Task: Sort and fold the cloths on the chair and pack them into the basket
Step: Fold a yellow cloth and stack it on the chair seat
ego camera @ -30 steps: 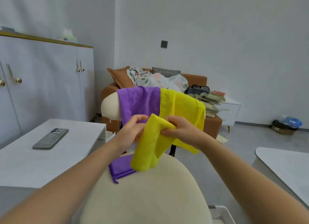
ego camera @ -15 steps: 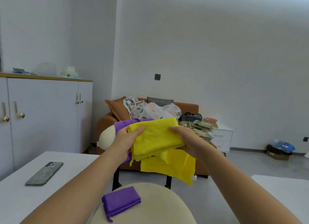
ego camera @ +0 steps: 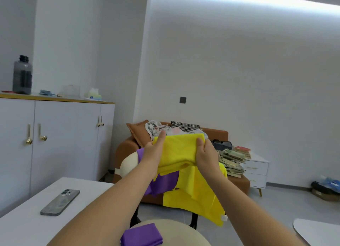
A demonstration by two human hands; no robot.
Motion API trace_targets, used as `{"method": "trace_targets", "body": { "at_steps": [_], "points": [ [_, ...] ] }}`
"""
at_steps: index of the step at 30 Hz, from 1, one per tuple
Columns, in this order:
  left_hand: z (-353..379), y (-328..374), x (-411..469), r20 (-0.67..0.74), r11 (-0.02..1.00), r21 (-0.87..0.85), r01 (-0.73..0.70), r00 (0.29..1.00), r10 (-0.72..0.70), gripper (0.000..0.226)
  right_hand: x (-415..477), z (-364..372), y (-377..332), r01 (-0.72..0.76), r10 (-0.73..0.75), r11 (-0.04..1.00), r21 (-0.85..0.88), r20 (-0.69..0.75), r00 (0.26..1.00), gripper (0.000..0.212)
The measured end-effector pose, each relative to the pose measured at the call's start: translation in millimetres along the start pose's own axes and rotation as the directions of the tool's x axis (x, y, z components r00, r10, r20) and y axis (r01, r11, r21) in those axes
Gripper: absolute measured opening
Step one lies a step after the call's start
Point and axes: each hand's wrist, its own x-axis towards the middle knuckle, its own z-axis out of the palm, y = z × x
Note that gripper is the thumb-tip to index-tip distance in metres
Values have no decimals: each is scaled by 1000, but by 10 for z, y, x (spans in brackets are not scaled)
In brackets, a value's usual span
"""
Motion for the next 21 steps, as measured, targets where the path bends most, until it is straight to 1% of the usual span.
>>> {"method": "trace_targets", "body": {
  "at_steps": [1,2,4,5,7,9,10,11,12,13,15,16,17,18,19,20,21],
  "points": [
    [-13,-26,30,11,998,58,-16,1000,15,68,25,10,-1,-1,1,1000,10,-6,1000,36],
    [-37,-51,55,-19,985,153,-79,996,82,60,47,19,1,2,-2,1000,8,-7,1000,35],
    [-110,-96,73,-81,908,364,-210,964,255,48,67,44,21,22,-21,999,-38,17,1000,35],
    [-148,-122,83,-82,868,430,-249,947,312,45,65,76,45,28,-25,997,-66,38,999,34],
    [-230,-225,123,-66,813,517,-267,935,348,40,12,176,132,11,-4,996,-93,81,997,33],
    [-300,-388,200,-86,818,543,-191,956,280,43,-69,318,259,-26,36,996,-89,117,992,33],
    [-337,-497,235,-103,839,530,-120,974,204,47,-115,388,336,-56,68,994,-92,134,989,33],
    [-375,-615,261,-123,875,482,-38,986,111,54,-164,463,416,-93,108,991,-100,160,981,33],
    [-423,-756,308,-140,916,395,66,990,-10,63,-210,537,503,-132,153,985,-113,195,969,34],
    [-467,-878,328,-143,939,288,187,978,-151,75,-252,624,609,-175,203,975,-135,235,950,35],
    [-560,-1185,398,-99,910,115,398,916,-389,94,-338,812,836,-255,306,946,-200,288,907,41],
    [-622,-1365,438,-77,880,66,471,882,-466,91,-388,912,957,-290,356,927,-239,307,883,44],
    [-668,-1525,451,-74,859,36,511,859,-507,74,-448,1015,1084,-328,405,907,-264,327,854,47],
    [-716,-1670,449,-105,845,58,532,844,-525,59,-512,1114,1206,-371,453,886,-277,350,820,47],
    [-756,-1793,426,-142,844,122,522,851,-505,50,-580,1211,1311,-413,500,863,-290,372,782,47],
    [-790,-1903,402,-187,847,220,483,874,-449,48,-637,1313,1416,-431,530,846,-315,394,751,46],
    [-820,-2026,399,-244,832,326,450,890,-385,47,-679,1422,1509,-419,537,840,-345,415,734,45]
  ]
}}
